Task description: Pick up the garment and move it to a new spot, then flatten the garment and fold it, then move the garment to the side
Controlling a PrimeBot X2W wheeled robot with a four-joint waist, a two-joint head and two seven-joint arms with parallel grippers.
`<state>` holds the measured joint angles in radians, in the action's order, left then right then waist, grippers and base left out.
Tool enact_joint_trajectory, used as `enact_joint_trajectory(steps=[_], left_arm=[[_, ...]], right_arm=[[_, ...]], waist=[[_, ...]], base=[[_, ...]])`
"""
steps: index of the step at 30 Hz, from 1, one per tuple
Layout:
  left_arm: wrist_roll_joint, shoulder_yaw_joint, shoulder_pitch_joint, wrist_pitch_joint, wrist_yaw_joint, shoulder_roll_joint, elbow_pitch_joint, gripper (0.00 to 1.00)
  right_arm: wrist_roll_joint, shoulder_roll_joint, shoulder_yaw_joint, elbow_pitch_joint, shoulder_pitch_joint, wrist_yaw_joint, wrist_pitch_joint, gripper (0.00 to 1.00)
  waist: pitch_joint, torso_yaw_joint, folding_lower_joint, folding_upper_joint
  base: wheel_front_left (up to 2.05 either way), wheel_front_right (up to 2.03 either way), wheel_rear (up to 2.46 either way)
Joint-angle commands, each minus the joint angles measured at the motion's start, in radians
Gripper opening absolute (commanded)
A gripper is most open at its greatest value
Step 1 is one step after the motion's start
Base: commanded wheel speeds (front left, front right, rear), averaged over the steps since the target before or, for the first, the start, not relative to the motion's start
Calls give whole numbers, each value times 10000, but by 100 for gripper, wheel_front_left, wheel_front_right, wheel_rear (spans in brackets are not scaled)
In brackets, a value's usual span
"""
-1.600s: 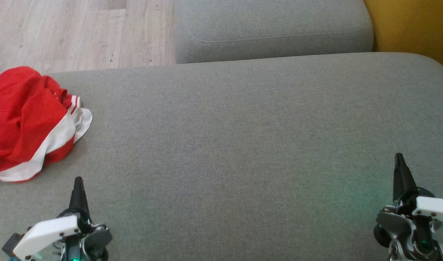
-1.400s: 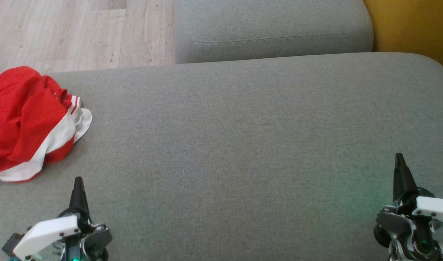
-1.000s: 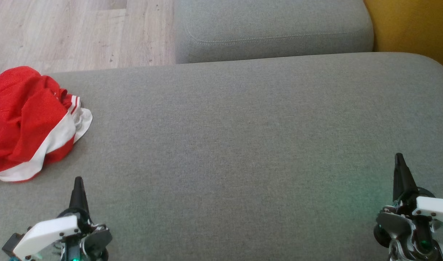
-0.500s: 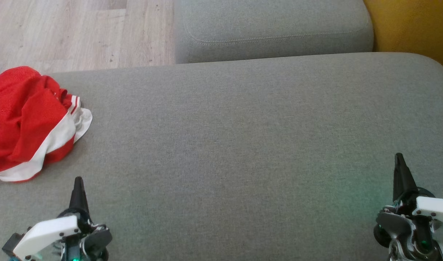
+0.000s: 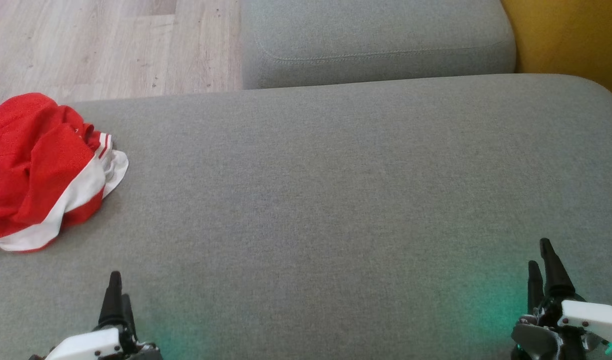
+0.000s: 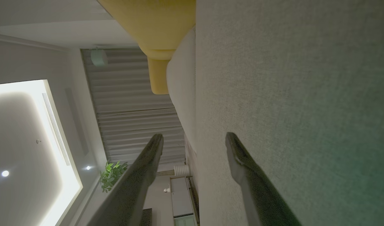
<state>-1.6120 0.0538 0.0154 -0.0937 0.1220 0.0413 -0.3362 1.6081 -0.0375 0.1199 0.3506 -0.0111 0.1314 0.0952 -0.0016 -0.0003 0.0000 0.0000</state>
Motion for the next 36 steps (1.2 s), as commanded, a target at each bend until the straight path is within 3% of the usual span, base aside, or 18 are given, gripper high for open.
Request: enact_joint_trajectory(steps=[1, 16, 36], left_arm=[[85, -74, -352, 118, -59, 35, 410, 100], [1351, -253, -225, 563, -308, 42, 1242, 100], [4987, -966, 69, 1155, -588, 52, 1699, 100]], right_arm=[[-148, -39, -53, -376, 330, -1, -147, 100], [-2058, -51, -102, -982, 222, -1, -590, 100], [-5386, -66, -811, -1377, -106, -3, -1180, 100]], waist=[[-5, 0, 0, 0], [-74, 15, 0, 0], [-179, 45, 0, 0]], base=[[0, 0, 0], [0, 0, 0], [0, 0, 0]])
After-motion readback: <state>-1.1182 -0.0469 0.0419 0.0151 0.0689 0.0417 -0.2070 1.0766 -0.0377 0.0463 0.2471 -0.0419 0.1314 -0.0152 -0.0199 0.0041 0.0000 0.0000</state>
